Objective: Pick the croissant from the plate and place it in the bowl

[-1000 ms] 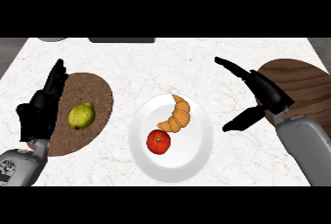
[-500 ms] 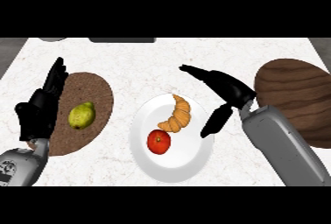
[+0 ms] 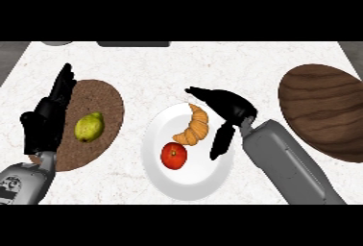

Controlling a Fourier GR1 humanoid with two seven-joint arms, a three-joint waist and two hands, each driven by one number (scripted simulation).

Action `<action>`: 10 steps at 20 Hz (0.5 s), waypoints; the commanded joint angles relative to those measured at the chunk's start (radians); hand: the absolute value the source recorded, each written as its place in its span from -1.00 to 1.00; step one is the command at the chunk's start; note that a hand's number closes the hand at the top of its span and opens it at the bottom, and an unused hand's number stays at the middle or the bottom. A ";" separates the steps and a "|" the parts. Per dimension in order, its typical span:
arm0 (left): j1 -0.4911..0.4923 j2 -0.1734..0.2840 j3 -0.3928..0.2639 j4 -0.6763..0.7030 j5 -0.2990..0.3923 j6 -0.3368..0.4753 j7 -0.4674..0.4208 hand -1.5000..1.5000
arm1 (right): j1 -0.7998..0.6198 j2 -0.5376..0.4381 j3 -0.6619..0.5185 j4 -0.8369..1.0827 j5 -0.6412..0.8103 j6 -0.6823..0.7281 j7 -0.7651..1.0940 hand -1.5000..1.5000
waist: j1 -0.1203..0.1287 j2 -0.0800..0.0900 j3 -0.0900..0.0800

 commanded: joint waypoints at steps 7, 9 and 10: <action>-0.029 -0.051 0.080 0.037 -0.031 -0.073 -0.011 0.00 | 0.007 0.081 -0.044 0.237 0.167 -0.065 -0.161 -1.00 | -0.001 0.002 0.000; -0.052 -0.066 0.093 0.070 -0.054 -0.075 -0.012 0.00 | -0.047 0.125 -0.074 0.296 0.176 -0.052 -0.158 -1.00 | 0.000 0.002 0.000; 0.008 -0.076 0.072 0.020 -0.085 -0.072 -0.005 0.00 | -0.011 0.130 -0.075 0.252 0.184 -0.046 -0.154 -1.00 | -0.001 0.001 0.000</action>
